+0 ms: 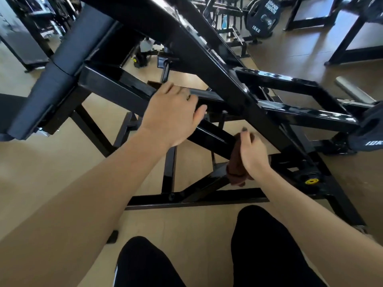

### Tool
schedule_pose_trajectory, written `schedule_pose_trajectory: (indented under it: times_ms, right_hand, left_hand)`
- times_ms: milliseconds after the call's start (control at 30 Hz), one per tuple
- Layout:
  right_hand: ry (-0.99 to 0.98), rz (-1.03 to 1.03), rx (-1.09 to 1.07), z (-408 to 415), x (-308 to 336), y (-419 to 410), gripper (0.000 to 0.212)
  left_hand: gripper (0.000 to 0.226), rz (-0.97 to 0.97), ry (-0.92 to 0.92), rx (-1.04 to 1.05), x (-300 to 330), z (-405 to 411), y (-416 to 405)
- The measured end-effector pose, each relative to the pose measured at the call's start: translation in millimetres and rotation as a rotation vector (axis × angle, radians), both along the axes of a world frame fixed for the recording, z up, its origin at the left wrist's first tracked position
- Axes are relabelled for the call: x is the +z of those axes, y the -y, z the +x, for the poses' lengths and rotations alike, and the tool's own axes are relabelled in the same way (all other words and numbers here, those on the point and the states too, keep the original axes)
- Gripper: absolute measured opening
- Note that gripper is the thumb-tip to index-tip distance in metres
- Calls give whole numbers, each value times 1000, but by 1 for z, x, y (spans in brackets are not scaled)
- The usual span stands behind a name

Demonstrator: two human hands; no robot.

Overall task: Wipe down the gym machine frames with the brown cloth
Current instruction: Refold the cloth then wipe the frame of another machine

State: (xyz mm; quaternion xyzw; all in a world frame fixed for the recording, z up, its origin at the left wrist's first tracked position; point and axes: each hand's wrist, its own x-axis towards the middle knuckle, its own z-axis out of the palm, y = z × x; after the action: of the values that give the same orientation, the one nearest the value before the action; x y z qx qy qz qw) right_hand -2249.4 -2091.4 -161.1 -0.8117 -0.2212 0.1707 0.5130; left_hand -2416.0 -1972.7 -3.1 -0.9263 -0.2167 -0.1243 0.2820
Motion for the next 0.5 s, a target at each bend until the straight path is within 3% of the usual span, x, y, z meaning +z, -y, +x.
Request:
schedule_pose_trajectory:
  times_ms: [67,233,333,500]
  right_hand:
    - [26,-13,55,-10,18,-20,49]
    - [143,157,290,-46,69,-60,50]
    - [121,135,319,-31,49,-46,50]
    - [3,9,99,22,-24,8,57]
  left_hand:
    - [66,56,-136,56,-3,8,-1]
    - [49,105,-180,125,-7,19,-1]
    - [53,90,-148,160,-13,18,0]
    - [61,74,-199,193,-13,28,5]
